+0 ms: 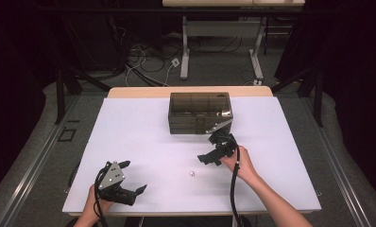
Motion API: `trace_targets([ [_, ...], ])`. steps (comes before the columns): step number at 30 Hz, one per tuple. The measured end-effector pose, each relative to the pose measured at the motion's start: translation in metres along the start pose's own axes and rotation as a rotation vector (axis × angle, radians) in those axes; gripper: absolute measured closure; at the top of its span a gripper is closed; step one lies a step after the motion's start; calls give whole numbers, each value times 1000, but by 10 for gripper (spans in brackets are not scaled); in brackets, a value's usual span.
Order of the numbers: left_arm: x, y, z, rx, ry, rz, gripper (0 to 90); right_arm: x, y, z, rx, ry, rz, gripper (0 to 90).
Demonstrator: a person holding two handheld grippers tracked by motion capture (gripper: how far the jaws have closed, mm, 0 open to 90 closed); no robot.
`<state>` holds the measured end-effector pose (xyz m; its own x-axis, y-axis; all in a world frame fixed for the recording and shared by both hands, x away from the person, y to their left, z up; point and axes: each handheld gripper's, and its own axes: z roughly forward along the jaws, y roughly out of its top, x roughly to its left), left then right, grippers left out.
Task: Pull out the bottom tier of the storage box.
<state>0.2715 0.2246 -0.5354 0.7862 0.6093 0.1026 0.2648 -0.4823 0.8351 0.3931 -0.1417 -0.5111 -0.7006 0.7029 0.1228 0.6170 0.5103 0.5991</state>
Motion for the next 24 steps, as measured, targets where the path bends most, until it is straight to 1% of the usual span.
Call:
trace_targets([
  [1, 0, 0, 0, -2, 1, 2, 2, 0, 1, -1, 13, 2, 8, 0],
  [4, 0, 0, 0, 0, 0, 2, 2, -1, 4, 2, 11, 8, 12, 0],
  [5, 0, 0, 0, -1, 0, 2, 2, -1, 5, 2, 23, 0, 12, 0],
  [6, 0, 0, 0, -1, 1, 2, 2, -1, 5, 5, -9, 6, 25, 0],
  [7, 0, 0, 0, 0, -1, -1, 2, -2, 7, 4, 23, -1, 27, 0],
  [8, 0, 0, 0, 0, -1, -1, 2, -3, 8, 3, 44, 4, 25, 0],
  [9, 0, 0, 0, -2, 1, -2, 2, -3, 9, 5, 22, 5, 38, 0],
  [10, 1, 0, 0, -1, -1, -2, 2, -4, 10, 6, 28, 5, 54, 0],
  [11, 1, 0, 0, -2, -2, -2, 2, -5, 10, 9, -7, 13, 58, 0],
  [12, 1, 0, 0, -1, -1, -2, 2, -6, 13, 4, 76, 8, 58, 0],
  [13, 1, 0, 0, -1, -2, -2, 2, -6, 12, 10, 4, 11, 77, 0],
  [14, 1, 0, 0, -2, -2, -3, 2, -6, 12, 12, -33, 11, 91, 0],
  [15, 1, 0, 0, 3, 0, 4, 2, -8, 14, 11, -4, 16, 89, 0],
  [16, 1, 0, 0, 2, -1, 4, 2, -8, 17, 8, 50, 12, 95, 0],
  [17, 1, 0, 0, 4, -2, 6, 2, -8, 15, 14, -33, 13, 113, 0],
  [18, 1, 0, 0, 5, -2, 6, 2, -9, 17, 13, 1, 17, 115, 0],
  [19, 1, 0, 0, 5, -3, 5, 2, -10, 18, 15, 6, 19, 126, 0],
  [20, 1, 0, 0, 4, -5, 1, 2, -11, 20, 13, 41, 10, 121, 0],
  [21, 1, 0, 0, 3, -5, 1, 2, -11, 19, 18, -24, 16, 142, 0],
  [22, 1, 0, 0, 0, -4, -2, 2, -13, 21, 14, 46, 19, 139, 0],
  [23, 1, 0, 0, 1, -4, -6, 2, -14, 21, 21, -31, 30, 180, 0],
  [24, 1, 0, 0, 1, -3, -2, 2, -14, 21, 21, -31, 30, 180, 0],
])
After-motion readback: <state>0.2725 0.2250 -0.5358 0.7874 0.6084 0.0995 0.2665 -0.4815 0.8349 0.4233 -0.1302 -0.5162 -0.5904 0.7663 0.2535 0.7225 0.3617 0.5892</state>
